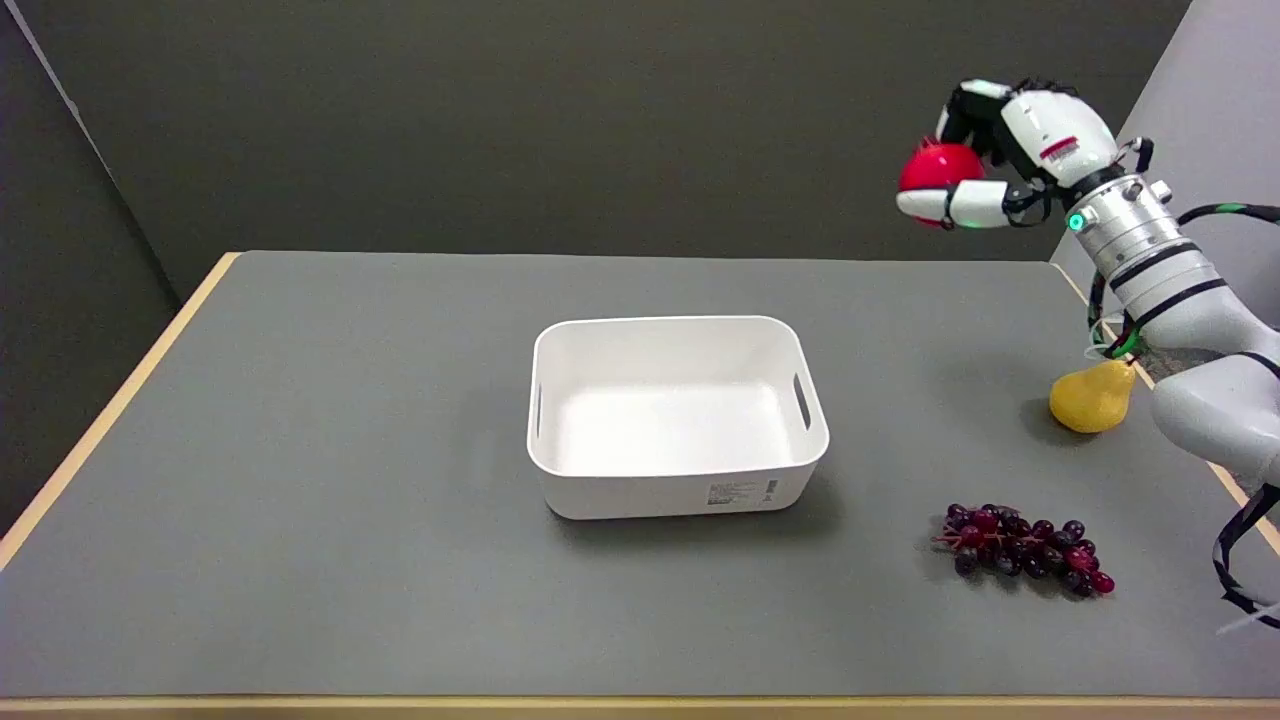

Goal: Place the pomegranate into the white box.

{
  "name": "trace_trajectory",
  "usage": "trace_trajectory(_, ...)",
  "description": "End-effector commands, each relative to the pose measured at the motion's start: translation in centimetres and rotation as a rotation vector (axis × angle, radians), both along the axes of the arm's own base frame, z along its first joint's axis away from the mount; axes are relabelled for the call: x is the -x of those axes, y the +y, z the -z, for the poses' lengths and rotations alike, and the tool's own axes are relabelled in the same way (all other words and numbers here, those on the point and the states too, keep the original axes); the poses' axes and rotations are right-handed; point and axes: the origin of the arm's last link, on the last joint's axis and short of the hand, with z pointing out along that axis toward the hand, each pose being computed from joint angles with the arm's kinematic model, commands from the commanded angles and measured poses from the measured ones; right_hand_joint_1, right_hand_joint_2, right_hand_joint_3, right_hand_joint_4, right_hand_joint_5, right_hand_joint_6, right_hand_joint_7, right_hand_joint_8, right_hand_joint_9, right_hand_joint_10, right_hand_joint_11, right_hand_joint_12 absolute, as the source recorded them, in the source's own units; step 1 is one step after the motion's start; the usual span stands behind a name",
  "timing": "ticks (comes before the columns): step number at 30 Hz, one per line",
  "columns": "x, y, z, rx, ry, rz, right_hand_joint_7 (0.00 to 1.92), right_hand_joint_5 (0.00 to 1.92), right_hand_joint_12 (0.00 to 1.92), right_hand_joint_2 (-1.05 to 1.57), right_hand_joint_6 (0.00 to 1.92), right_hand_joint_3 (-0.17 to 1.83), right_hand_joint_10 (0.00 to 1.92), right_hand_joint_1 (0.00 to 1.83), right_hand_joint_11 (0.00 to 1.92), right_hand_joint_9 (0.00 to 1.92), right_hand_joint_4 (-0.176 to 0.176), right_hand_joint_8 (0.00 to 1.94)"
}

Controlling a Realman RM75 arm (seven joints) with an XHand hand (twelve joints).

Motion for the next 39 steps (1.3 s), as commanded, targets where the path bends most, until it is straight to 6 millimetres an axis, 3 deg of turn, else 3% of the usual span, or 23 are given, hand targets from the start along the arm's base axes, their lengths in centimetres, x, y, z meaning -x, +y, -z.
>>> trace_trajectory(1,-3.3,3.5,11.4,-0.454,-0.320,-0.097,0.88,0.60,1.67,1.11,1.62,0.25,1.43,1.34,0.74,0.72,-0.176,1.22)
trace_trajectory(7,0.9,3.9,16.1,-0.538,-0.524,0.000,0.88,0.60,1.64,1.12,1.61,0.23,1.43,1.34,0.74,0.72,-0.175,1.22)
trace_trajectory(13,4.8,4.6,20.9,-0.562,-0.610,0.053,0.87,0.60,1.66,1.12,1.62,0.22,1.43,1.34,0.72,0.72,-0.176,1.23)
trace_trajectory(21,6.2,4.9,23.7,-0.597,-0.654,0.104,0.87,0.59,1.65,1.14,1.62,0.20,1.44,1.34,0.71,0.71,-0.176,1.23)
trace_trajectory(28,5.7,5.1,24.6,-0.588,-0.551,0.086,0.87,0.58,1.65,1.15,1.62,0.19,1.45,1.34,0.70,0.70,-0.176,1.24)
trace_trajectory(39,5.5,3.4,23.7,-0.537,-0.433,0.117,0.86,0.57,1.67,1.15,1.64,0.18,1.46,1.34,0.68,0.69,-0.176,1.25)
